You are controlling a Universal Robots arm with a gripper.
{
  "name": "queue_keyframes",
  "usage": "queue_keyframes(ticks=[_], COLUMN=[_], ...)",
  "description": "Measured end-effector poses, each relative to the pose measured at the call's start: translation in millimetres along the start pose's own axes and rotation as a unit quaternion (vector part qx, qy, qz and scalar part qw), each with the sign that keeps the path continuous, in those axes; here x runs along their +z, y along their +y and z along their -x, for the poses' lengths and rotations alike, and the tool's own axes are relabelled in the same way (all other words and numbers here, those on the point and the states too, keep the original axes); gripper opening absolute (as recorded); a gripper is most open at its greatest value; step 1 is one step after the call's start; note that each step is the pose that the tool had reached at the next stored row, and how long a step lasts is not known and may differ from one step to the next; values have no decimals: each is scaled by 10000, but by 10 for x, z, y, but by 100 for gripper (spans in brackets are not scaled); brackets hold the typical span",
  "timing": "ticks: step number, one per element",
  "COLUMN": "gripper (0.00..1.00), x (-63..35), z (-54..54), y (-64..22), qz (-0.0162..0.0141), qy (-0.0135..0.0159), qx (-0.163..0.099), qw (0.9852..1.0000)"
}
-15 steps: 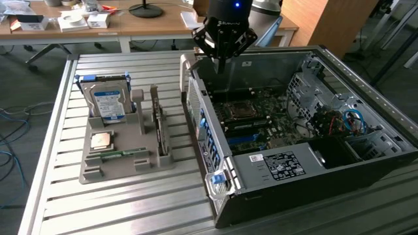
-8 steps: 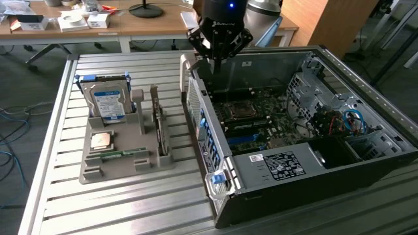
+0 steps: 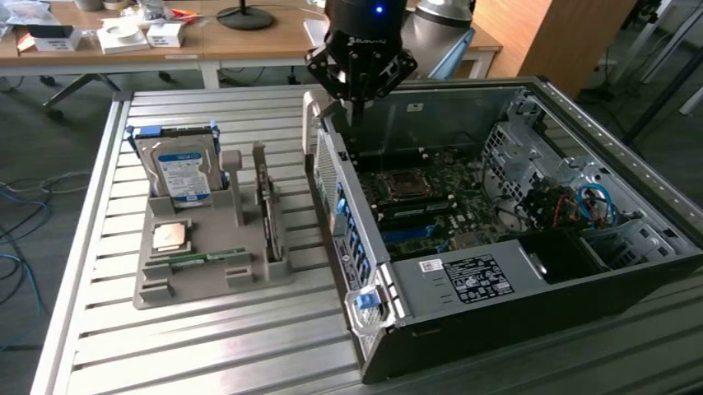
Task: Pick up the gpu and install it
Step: 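Reach for the gpu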
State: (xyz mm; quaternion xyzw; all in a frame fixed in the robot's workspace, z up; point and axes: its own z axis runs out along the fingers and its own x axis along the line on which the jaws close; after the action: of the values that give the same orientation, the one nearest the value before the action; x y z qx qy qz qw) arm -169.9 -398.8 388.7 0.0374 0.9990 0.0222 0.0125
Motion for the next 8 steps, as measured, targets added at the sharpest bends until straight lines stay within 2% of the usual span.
queue_keyframes(ticks=[8], gripper=[11], x=[4], z=[-109], y=[-7], qz=[0], qy=[0], qx=[0], qw=[10000])
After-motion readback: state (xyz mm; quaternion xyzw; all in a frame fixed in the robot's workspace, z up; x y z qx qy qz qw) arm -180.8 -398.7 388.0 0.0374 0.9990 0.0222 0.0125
